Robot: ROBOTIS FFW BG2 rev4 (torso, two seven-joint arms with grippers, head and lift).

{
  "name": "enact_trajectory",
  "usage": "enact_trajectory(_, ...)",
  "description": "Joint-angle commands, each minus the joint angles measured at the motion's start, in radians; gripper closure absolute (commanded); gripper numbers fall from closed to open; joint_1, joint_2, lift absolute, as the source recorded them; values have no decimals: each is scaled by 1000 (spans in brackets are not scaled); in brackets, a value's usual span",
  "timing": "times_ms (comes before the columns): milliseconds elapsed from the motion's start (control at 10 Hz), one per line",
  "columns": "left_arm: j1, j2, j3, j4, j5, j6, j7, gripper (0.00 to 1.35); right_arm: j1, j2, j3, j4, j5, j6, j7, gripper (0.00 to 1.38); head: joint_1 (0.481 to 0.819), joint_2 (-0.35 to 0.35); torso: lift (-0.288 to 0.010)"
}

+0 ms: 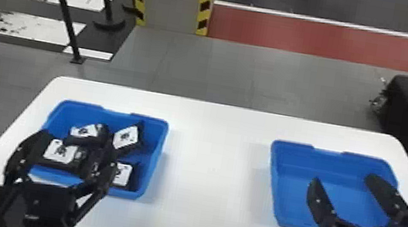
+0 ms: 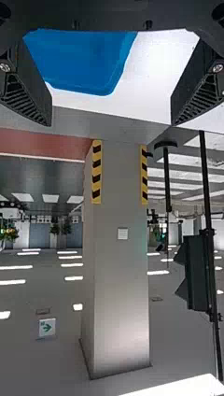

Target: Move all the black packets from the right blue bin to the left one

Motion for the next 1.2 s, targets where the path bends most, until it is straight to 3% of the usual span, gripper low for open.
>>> enact_trajectory(0,1,1,0,2,2,-1,0,114,5,6,-2,-9,1,6,-2,82,695,31,-110)
enact_trajectory(1100,-6,4,-8,56,-11,-79,20,105,12,16,-2,-77,21,60,-26,87,695,26,-110)
